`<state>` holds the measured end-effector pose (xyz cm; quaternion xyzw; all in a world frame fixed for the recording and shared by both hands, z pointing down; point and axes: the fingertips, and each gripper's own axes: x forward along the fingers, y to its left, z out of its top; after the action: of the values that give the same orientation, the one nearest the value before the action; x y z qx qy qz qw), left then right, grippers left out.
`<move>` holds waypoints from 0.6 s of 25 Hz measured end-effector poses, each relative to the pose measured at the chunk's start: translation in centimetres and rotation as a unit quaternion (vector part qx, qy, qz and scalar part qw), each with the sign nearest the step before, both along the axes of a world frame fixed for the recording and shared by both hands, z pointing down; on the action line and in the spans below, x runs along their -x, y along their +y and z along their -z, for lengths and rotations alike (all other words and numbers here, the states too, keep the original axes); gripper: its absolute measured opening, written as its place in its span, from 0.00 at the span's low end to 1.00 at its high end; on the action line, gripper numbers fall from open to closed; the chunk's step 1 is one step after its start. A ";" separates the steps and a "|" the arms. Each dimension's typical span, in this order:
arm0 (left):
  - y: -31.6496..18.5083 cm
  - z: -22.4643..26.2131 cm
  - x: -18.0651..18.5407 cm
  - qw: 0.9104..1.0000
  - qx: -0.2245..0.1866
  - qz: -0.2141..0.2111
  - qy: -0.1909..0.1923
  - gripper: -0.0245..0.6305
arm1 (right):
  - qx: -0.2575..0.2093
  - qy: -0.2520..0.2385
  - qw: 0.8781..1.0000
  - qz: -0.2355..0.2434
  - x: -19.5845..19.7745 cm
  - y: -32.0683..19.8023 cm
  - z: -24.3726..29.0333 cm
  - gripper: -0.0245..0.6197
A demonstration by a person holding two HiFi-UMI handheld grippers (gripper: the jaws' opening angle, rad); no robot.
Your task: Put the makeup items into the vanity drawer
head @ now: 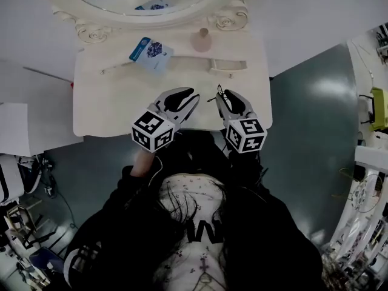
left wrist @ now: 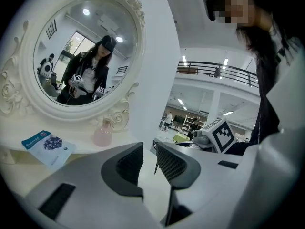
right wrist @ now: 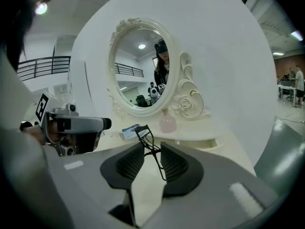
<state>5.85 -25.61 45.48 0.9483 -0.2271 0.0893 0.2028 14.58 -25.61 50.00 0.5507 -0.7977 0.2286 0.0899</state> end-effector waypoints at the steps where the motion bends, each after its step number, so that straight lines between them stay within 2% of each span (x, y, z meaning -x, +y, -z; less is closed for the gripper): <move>1: -0.1 -0.1 -0.3 1.000 0.001 0.008 -0.001 0.17 | 0.001 0.003 1.000 0.008 -0.3 -0.3 -0.2 0.22; 7: -0.6 -0.2 -1.8 0.999 0.001 0.050 -0.006 0.17 | -0.002 0.019 0.999 0.035 -2.9 -2.9 -1.6 0.22; 11: -0.6 -0.5 -2.0 0.997 0.002 0.071 -0.015 0.17 | -0.020 0.036 0.999 0.031 -4.6 -5.5 -2.1 0.22; 15: -0.6 -0.5 -1.9 0.996 0.004 0.085 -0.023 0.17 | -0.036 0.073 0.997 0.019 -6.1 -8.0 -3.3 0.22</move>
<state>7.73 -26.18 46.02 0.9224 -0.3114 0.0941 0.2081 20.68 -33.63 53.29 0.5535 -0.8071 0.1573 0.1320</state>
